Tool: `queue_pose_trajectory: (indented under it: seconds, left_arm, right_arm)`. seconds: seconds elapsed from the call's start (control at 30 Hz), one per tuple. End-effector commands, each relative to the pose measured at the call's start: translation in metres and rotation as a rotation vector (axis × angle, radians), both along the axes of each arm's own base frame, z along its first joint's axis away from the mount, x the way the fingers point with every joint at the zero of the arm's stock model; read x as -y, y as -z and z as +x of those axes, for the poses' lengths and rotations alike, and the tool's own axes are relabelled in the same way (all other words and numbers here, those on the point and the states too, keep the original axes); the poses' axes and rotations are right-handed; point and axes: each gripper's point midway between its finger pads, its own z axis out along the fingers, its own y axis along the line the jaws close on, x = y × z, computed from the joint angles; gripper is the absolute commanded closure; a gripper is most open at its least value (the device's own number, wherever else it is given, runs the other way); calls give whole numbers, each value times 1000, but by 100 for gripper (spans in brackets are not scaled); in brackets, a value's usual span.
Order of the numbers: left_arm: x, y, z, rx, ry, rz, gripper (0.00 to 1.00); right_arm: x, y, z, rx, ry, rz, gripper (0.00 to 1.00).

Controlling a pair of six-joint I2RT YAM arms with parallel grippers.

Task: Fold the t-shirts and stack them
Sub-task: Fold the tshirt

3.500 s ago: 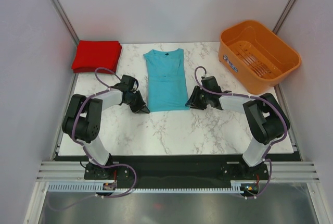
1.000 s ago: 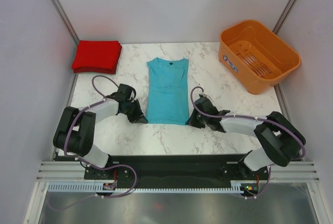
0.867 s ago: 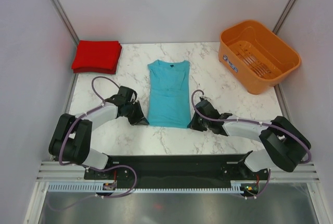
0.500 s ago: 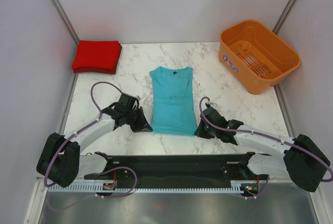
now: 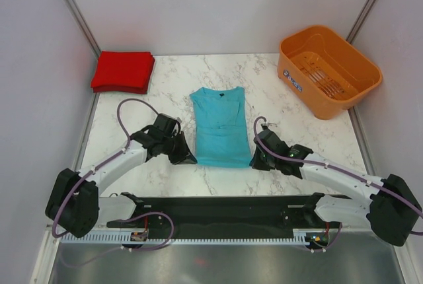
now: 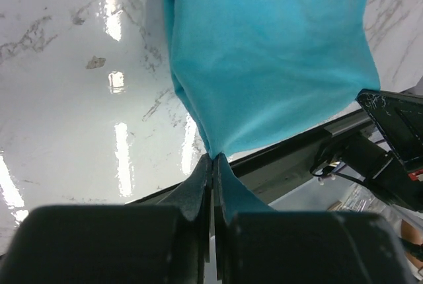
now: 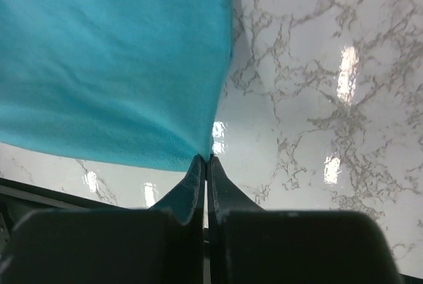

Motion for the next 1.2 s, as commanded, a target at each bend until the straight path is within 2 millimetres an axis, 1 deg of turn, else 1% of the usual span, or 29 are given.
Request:
queue_pose_trajectory:
  seconds: [0.0, 0.13, 0.23, 0.27, 0.33, 0.37, 0.4, 0.43, 0.47, 0.5, 0.53, 0.57, 0.6, 0.63, 0.67, 0.7, 0.73, 0.77, 0.8, 0.83, 0.87, 0.9, 0.93, 0.97, 1.0, 1.07, 1.1, 1.13, 1.17]
  left_arm:
    - [2, -24, 20, 49, -27, 17, 98]
    - [1, -42, 43, 96, -37, 45, 98]
    - [-1, -53, 67, 114, -47, 51, 98]
    - [1, -58, 78, 125, -47, 50, 98]
    - [-3, -62, 93, 135, -66, 55, 98]
    - [-4, -67, 108, 149, -76, 56, 98]
    - [-5, -68, 116, 148, -81, 59, 98]
    - [-6, -69, 124, 151, -84, 61, 98]
    - [-5, -82, 139, 188, -87, 55, 98]
    - [-9, -73, 152, 166, -104, 67, 98]
    - [-11, -74, 162, 172, -110, 69, 98]
    - [-14, -86, 181, 208, -122, 66, 98]
    - [-16, -88, 191, 211, -132, 65, 98]
    - [-17, -76, 202, 187, -139, 78, 98]
    - [-17, -88, 217, 216, -147, 68, 98]
    - [-22, -89, 227, 218, -164, 64, 98]
    - [-20, -86, 242, 213, -163, 53, 98]
    - [-21, -86, 249, 214, -168, 48, 98]
    - [-24, -82, 258, 208, -174, 47, 98]
    - [-22, -92, 269, 234, -171, 26, 98]
    - [-22, -78, 277, 210, -170, 31, 98]
    - [-23, -76, 284, 212, -172, 29, 98]
    - [-23, -83, 295, 238, -175, 22, 98]
    - [-24, -66, 303, 210, -176, 24, 98]
    - [-26, -64, 311, 210, -180, 19, 98]
    - [-22, -70, 329, 233, -168, -23, 98]
    - [-20, -53, 336, 204, -160, -34, 98]
    - [-20, -50, 343, 207, -157, -42, 98]
    - [-17, -64, 357, 264, -142, -51, 98]
  right_arm:
    - [8, -19, 16, 51, 2, -87, 100]
    - [10, -37, 40, 90, 0, -126, 100]
    - [10, -53, 68, 110, 17, -119, 100]
    - [5, -69, 82, 146, 2, -112, 100]
    - [9, -70, 103, 138, 9, -133, 100]
    - [4, -86, 118, 174, -8, -119, 100]
    - [8, -90, 130, 179, 7, -122, 100]
    - [5, -83, 140, 162, 2, -138, 100]
    - [1, -97, 155, 190, 2, -124, 100]
    - [3, -85, 167, 154, -3, -136, 100]
    - [0, -85, 175, 150, -9, -129, 100]
    - [-4, -97, 190, 177, -3, -115, 100]
    - [-2, -84, 201, 145, -3, -123, 100]
    - [-3, -84, 210, 145, -3, -120, 100]
    - [-5, -96, 226, 173, 8, -106, 100]
    - [-2, -83, 238, 147, 16, -114, 100]
    - [-4, -82, 245, 144, 9, -104, 100]
    - [-8, -94, 260, 174, 9, -85, 100]
    - [-6, -82, 269, 152, 15, -92, 100]
    - [-6, -81, 278, 158, 12, -91, 100]
    - [-11, -94, 291, 188, 7, -66, 100]
    - [-9, -79, 299, 162, 12, -76, 100]
    - [-10, -77, 306, 165, 13, -72, 100]
    - [-11, -86, 318, 190, 22, -63, 100]
    - [-8, -69, 324, 159, 28, -74, 100]
    - [-9, -70, 338, 171, 39, -68, 100]
    - [-6, -55, 344, 148, 48, -76, 100]
    - [-4, -52, 348, 145, 55, -75, 100]
    - [-4, -55, 354, 157, 65, -70, 99]
